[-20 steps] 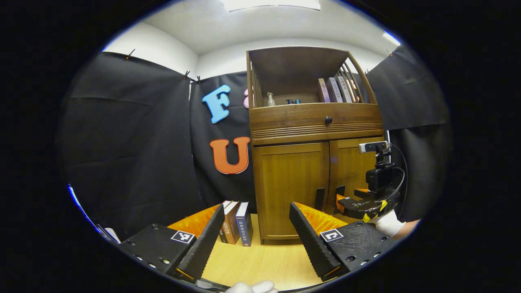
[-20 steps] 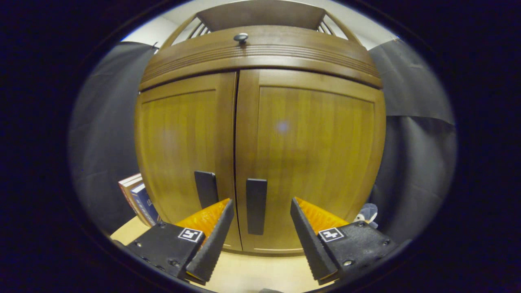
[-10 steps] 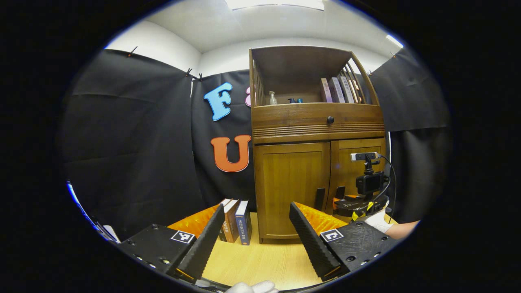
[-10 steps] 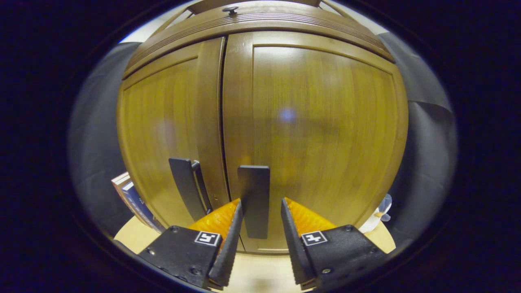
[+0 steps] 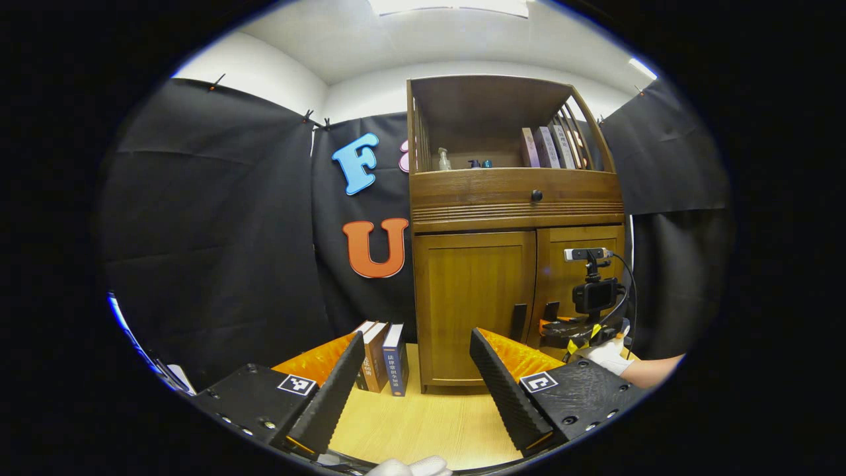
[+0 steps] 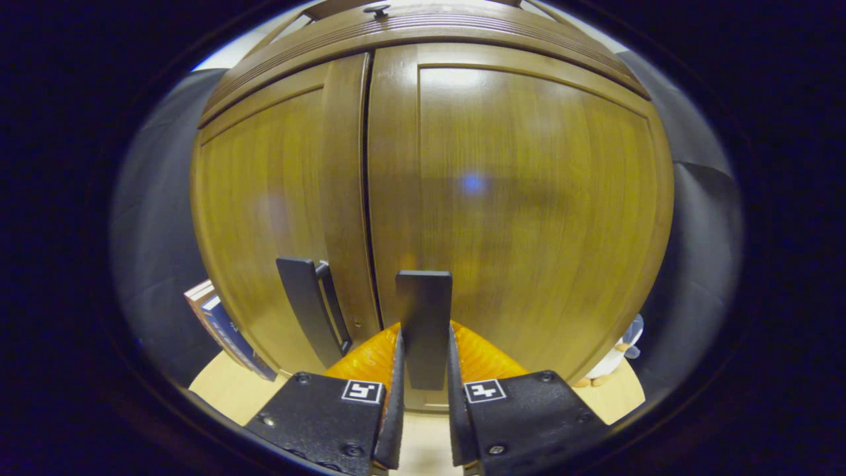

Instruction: Open the right door of the double-door shoe cabinet with the right hand, and open the left door with the left hand.

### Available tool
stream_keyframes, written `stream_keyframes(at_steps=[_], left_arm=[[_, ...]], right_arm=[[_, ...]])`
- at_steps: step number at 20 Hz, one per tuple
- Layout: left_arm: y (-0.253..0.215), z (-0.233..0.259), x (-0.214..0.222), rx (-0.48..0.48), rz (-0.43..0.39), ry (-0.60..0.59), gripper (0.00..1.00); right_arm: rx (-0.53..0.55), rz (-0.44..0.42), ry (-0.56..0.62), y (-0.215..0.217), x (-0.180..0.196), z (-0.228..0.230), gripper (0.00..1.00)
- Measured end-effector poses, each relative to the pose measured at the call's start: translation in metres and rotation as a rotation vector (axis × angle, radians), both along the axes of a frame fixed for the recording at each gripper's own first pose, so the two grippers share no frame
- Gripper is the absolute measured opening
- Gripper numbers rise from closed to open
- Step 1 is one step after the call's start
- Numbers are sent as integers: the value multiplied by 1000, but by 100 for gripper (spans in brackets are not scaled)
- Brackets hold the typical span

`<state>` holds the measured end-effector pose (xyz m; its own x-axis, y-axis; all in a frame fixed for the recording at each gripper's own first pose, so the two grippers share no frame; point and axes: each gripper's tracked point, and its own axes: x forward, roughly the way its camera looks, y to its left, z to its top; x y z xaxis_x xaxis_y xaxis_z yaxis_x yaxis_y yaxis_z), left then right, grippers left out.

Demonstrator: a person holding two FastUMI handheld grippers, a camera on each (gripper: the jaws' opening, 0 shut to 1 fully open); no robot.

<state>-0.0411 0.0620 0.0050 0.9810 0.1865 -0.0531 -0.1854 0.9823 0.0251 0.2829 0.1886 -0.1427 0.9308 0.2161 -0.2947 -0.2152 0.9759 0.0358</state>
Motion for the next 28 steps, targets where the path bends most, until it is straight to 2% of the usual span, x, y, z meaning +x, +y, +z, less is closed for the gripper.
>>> stream_keyframes(at_steps=[1,2,4,5,10,17,21,22,23,28], left_arm=[[-1,-1,-1,-4,-1,2,100],[0,-2,-3,-7,-2,3,96],[-1,-4,-7,-9,-5,4,100],[-2,-5,-8,-9,-6,4,96],[-10,-14,-10,-5,-36,11,96],[-22,-15,-9,-15,-85,3,96],[-31,-15,-7,-13,-115,-5,96],[-34,-17,-6,-14,-124,-5,100],[-38,-17,-6,-15,-132,-6,96],[-53,-19,-7,-13,-176,-2,96]], right_arm=[[6,5,6,0,-2,0,31],[8,14,10,0,-2,-1,31],[7,36,10,-3,-10,-1,30],[9,48,12,-6,-16,-2,30],[1,105,12,-21,-50,0,29],[-2,130,22,-50,-96,-2,29],[13,117,34,-71,-121,-3,29],[14,110,35,-78,-127,-3,29],[14,102,37,-84,-132,-3,29],[36,39,46,-117,-158,-4,29]])
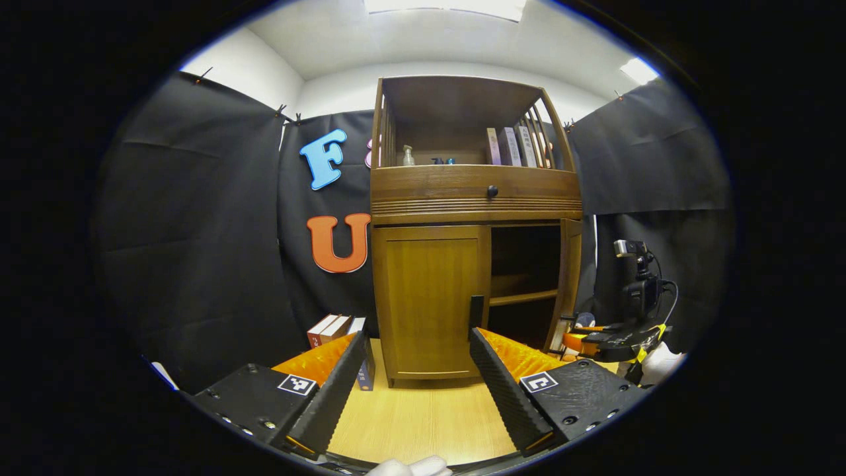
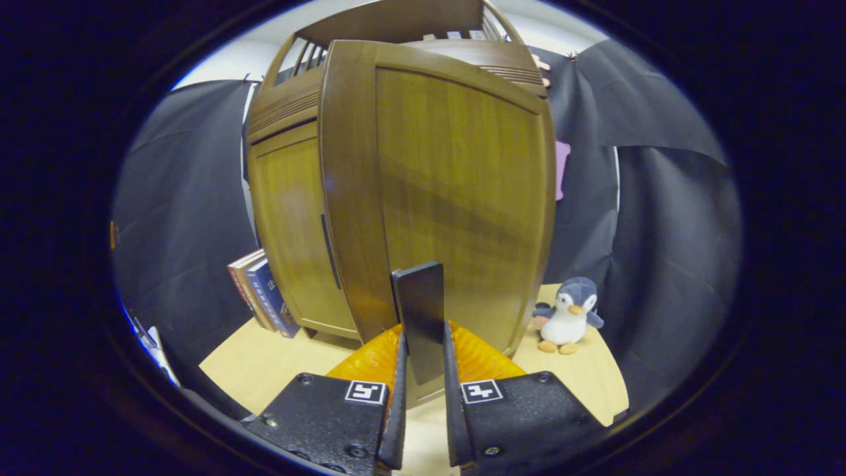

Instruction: Open the right door of the double-door shoe cabinet with the right hand, and open the left door with the left hand.

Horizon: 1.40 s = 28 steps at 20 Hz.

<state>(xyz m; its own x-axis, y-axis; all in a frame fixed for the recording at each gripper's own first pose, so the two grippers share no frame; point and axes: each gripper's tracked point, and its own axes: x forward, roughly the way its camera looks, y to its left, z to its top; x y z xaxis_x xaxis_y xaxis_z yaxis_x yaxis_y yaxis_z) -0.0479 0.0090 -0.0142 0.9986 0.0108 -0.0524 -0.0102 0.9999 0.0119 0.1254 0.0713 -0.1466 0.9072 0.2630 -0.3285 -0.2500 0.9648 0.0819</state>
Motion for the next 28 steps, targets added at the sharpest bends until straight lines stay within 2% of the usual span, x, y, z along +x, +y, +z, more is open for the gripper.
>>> stream_keyframes(at_steps=[8,14,19,24,28], left_arm=[[-36,0,5,4,-100,3,96],[-72,0,12,15,-165,9,96],[-102,4,23,29,-168,-9,96],[-143,-1,29,10,-147,9,96],[-171,-3,29,1,-107,18,96]], right_arm=[[34,-162,-11,-71,-28,-4,13],[-17,-256,-39,-125,-29,-5,5],[-8,-244,-32,-157,-25,-3,4],[14,-171,-18,-185,-18,-3,4],[-7,-94,-15,-201,-13,-3,4]])
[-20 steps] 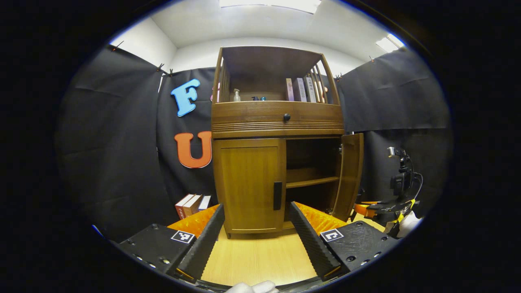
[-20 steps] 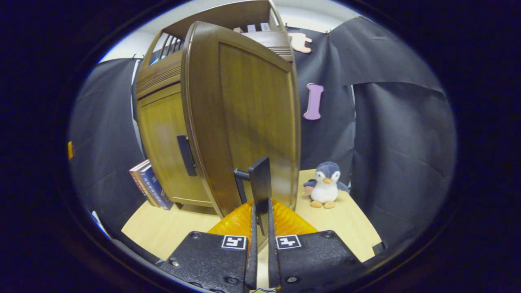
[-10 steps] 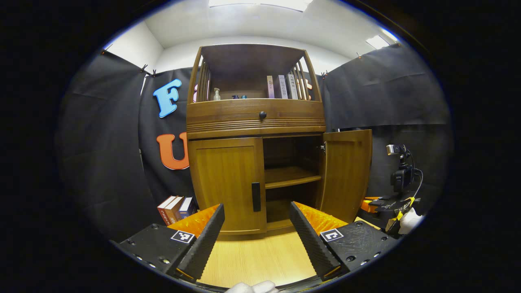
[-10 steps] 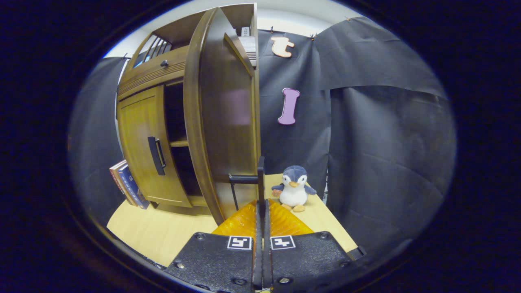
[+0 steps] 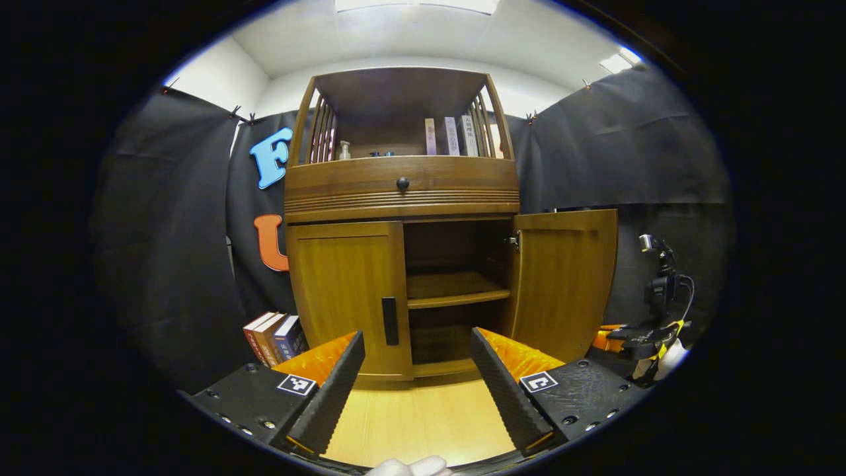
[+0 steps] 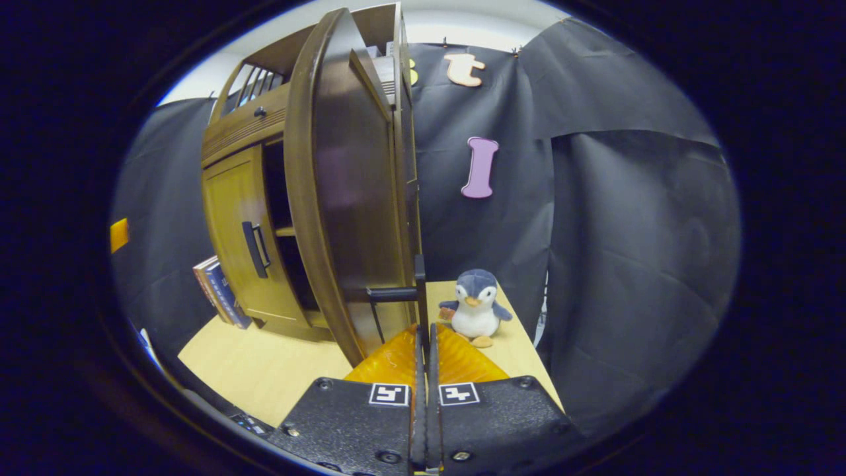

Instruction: Open the right door of the double-door shoe cabinet with the right hand, and open the left door with the left hand.

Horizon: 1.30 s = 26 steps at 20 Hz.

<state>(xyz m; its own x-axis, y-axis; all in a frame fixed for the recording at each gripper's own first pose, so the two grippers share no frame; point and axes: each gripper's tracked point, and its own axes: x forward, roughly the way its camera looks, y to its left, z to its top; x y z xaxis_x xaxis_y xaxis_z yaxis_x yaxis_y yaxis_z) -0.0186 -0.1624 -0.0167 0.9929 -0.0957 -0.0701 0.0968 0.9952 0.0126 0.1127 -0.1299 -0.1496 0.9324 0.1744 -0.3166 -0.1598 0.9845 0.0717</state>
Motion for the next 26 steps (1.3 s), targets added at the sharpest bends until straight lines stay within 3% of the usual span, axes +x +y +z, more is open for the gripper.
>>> stream_keyframes(at_steps=[13,14,16,18,20,21,22,23,26], left_arm=[[-21,0,-16,2,149,-18,96],[-20,-1,-16,-1,153,-19,100],[-17,1,-15,0,158,-23,96],[-14,4,-14,2,151,-30,100],[-10,6,-12,6,134,-32,96],[-6,8,-10,7,126,-34,96],[-3,7,-7,7,116,-34,96],[1,8,-4,5,106,-34,96],[12,5,3,-4,72,-28,96]], right_arm=[[-2,220,9,-15,14,4,4],[-5,240,11,-15,13,3,4],[-8,269,8,-16,12,4,4],[-9,306,12,-15,11,3,5],[-21,330,6,-19,7,6,7],[-37,331,-2,-23,4,8,17],[-54,326,-6,-29,-1,9,13],[-70,313,-7,-34,-6,10,19],[-74,206,-20,-48,-30,18,57]])
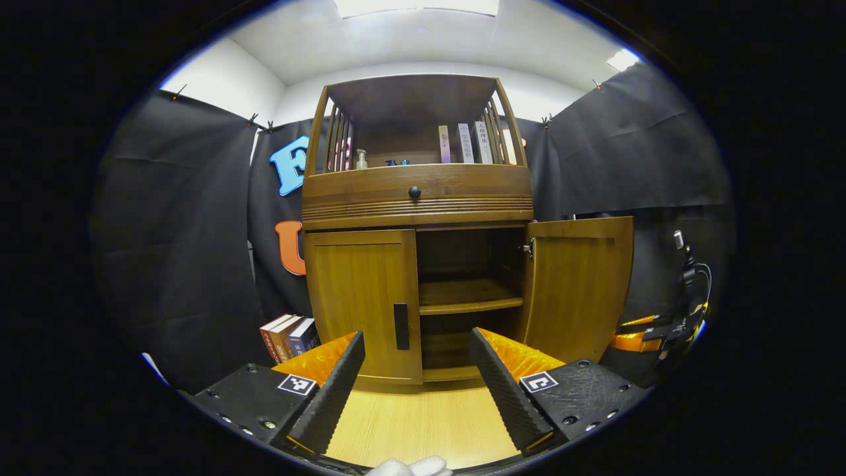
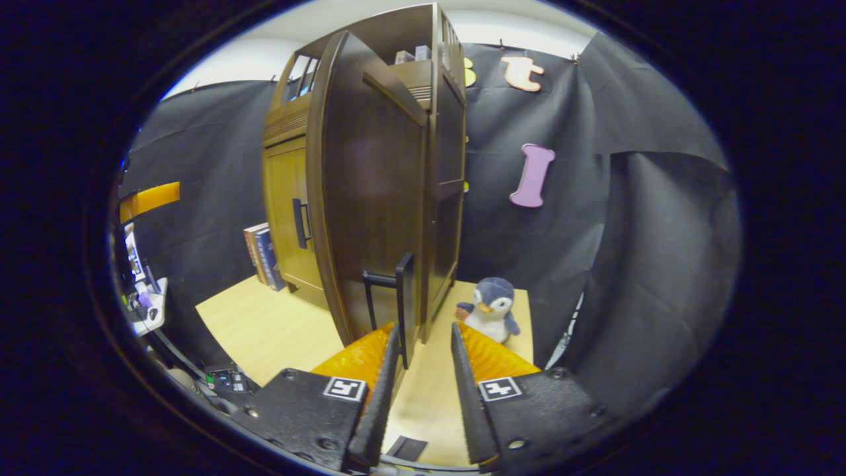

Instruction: Open the right door of the double-door shoe cabinet with the right hand, and open the left door with the left hand.

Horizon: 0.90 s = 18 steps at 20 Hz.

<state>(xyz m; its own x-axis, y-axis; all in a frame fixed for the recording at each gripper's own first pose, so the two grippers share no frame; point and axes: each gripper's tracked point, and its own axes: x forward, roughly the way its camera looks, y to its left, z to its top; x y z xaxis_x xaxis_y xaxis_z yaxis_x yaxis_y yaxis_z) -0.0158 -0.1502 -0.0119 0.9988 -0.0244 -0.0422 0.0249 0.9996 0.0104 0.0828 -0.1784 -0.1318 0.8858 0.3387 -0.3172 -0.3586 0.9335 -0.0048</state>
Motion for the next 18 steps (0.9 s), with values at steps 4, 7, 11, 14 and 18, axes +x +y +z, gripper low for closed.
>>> stream_keyframes(at_steps=[4,7,11,14,18], left_arm=[[21,-6,12,-4,-36,14,96],[37,-5,19,-1,-68,12,96],[65,-10,27,11,-79,5,96],[86,-16,31,25,-77,10,96],[108,-25,29,38,-76,12,96]], right_arm=[[73,-150,-66,2,-29,45,82],[78,-239,-137,10,-47,77,98],[107,-305,-210,50,-67,108,100],[120,-319,-225,94,-72,110,100],[103,-348,-243,137,-69,102,100]])
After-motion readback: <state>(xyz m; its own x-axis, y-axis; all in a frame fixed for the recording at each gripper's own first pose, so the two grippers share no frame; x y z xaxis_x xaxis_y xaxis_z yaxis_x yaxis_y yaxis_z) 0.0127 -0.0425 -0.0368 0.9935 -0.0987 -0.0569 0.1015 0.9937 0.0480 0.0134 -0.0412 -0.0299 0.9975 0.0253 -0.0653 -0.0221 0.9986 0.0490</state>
